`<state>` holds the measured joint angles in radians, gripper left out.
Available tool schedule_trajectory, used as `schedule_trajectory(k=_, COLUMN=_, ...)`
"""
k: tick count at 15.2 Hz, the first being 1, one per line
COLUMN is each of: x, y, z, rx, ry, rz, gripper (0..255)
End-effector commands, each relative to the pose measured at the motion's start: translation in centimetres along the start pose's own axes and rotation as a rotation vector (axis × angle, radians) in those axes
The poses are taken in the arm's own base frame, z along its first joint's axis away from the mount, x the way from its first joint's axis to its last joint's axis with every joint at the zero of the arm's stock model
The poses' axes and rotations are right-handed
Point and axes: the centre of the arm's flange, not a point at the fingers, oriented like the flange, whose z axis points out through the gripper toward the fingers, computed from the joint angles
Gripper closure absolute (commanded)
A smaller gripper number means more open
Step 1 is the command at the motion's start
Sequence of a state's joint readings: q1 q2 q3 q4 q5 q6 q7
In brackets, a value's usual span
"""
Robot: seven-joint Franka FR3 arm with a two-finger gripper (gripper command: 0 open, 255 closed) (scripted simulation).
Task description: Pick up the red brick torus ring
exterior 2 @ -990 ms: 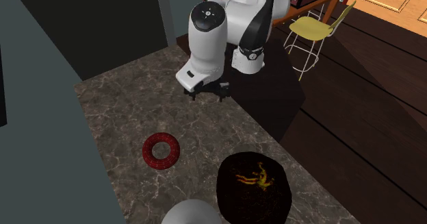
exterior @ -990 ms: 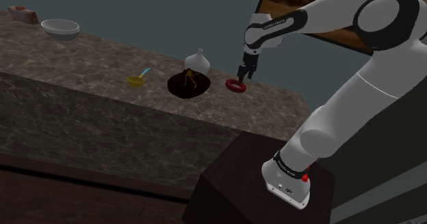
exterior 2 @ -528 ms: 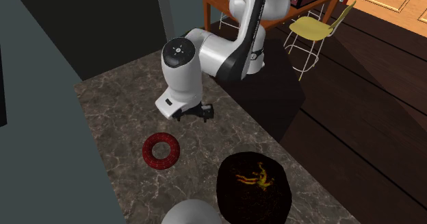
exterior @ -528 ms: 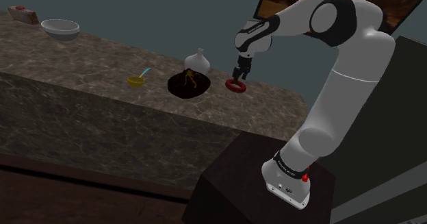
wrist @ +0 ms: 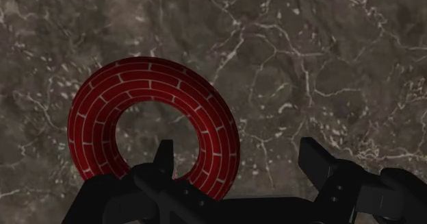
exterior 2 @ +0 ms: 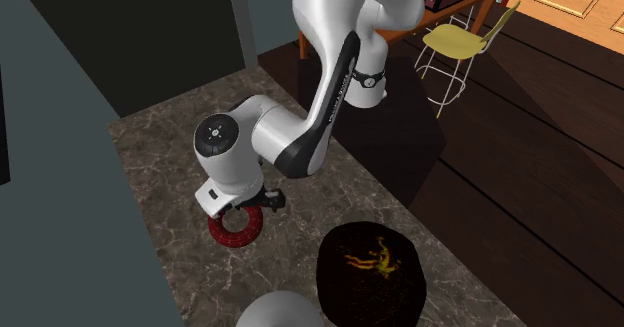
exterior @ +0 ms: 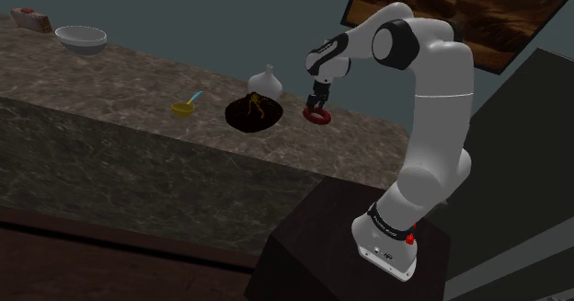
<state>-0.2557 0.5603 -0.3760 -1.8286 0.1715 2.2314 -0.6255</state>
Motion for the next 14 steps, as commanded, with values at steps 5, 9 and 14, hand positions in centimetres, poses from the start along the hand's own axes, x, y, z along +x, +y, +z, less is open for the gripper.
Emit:
schedule_trajectory(k=5, x=1.6, y=1.2, z=2.9, rx=0.006, ry=0.004, rz=-0.003, gripper=0)
schedule_trajectory(k=9, x=1.8, y=1.2, z=4.7, rx=0.006, ry=0.004, rz=-0.003, gripper=0)
schedule_trajectory(k=14, x=1.8, y=1.3, z=4.7, rx=0.006, ry=0.004, rz=-0.003, gripper=255)
